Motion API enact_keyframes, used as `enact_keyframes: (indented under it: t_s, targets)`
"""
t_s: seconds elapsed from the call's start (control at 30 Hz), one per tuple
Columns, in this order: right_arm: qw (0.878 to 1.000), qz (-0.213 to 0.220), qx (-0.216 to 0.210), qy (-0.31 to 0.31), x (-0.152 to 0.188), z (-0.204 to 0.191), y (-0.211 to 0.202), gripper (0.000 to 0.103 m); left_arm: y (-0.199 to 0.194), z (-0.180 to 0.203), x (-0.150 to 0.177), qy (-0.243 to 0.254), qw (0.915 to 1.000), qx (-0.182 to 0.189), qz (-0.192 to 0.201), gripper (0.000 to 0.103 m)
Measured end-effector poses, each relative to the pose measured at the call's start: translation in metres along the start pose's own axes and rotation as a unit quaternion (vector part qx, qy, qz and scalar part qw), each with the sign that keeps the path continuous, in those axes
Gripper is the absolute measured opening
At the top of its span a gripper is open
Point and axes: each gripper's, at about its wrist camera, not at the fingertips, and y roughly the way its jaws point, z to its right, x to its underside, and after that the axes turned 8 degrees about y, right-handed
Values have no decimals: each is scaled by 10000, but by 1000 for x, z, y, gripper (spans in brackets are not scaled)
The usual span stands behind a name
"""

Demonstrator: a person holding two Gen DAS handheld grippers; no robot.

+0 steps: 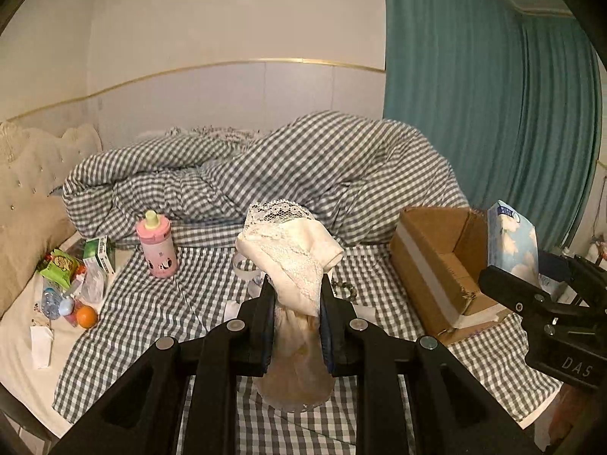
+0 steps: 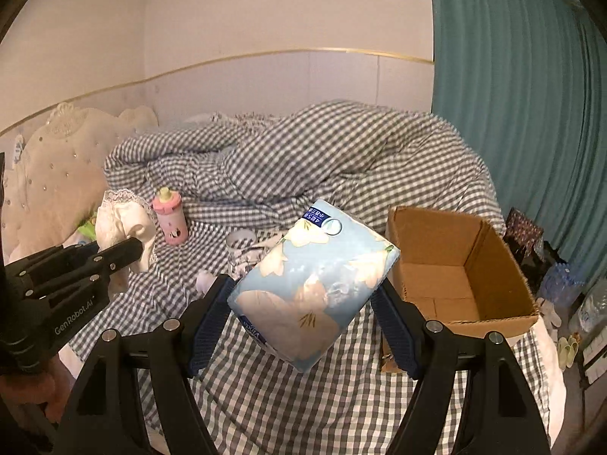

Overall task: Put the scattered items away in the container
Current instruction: 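Carry the lace cloth with the left gripper while the right gripper carries the tissue pack over the box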

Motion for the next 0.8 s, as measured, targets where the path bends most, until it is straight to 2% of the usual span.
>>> enact_keyframes:
  t_s: [0.2,0.47,0.8]
  targets:
    - [9998,182,1,3,-4,-1,-21,74,-15,4,-8,20,9999,15,156,20]
    - [9993,339,124,78,-10,14,-35,74,-16,21,-17,89,9996,135,222,20]
    - [9974,473,492,235,-18,45,-48,74,-2,61,-41,193,9979,541,313,20]
